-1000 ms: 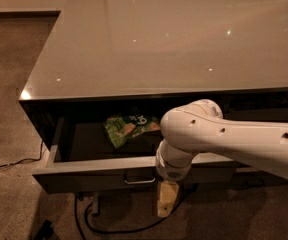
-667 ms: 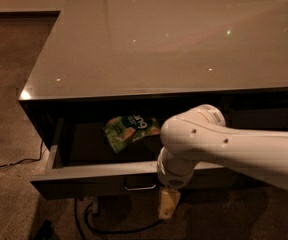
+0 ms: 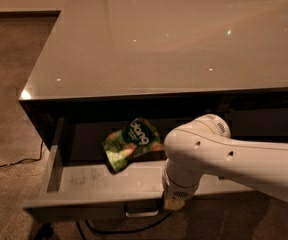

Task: Open top drawer

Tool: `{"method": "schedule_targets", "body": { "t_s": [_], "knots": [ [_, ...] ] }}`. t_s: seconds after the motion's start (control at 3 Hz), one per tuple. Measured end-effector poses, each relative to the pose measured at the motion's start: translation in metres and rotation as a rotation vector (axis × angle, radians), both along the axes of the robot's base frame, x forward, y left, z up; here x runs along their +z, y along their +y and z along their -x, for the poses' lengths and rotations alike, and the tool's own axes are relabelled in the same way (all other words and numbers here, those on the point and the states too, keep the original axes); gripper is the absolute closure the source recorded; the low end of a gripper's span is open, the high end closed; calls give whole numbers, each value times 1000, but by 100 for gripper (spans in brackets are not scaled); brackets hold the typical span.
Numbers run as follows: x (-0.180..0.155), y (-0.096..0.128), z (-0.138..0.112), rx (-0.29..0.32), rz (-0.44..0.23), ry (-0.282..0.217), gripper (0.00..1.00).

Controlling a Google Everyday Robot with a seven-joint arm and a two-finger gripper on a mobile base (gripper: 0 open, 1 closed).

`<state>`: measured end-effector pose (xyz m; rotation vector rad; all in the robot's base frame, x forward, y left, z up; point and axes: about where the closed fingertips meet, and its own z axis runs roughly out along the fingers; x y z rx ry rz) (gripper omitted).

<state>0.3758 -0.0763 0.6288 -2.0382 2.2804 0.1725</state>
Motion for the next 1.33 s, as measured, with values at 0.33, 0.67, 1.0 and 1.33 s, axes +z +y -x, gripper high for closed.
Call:
{"method": "schedule_targets", "body": {
  "t_s": [0.33,0.67,1.0,1.33],
  "knots": [
    [-7,-11,18,-33,24,35,84],
    [-6,-11,18,-33,24,35,100],
    [-6,-12,24,-43,28,43,100],
    [-6,-14,30,-58,28,53,81]
  ]
}}
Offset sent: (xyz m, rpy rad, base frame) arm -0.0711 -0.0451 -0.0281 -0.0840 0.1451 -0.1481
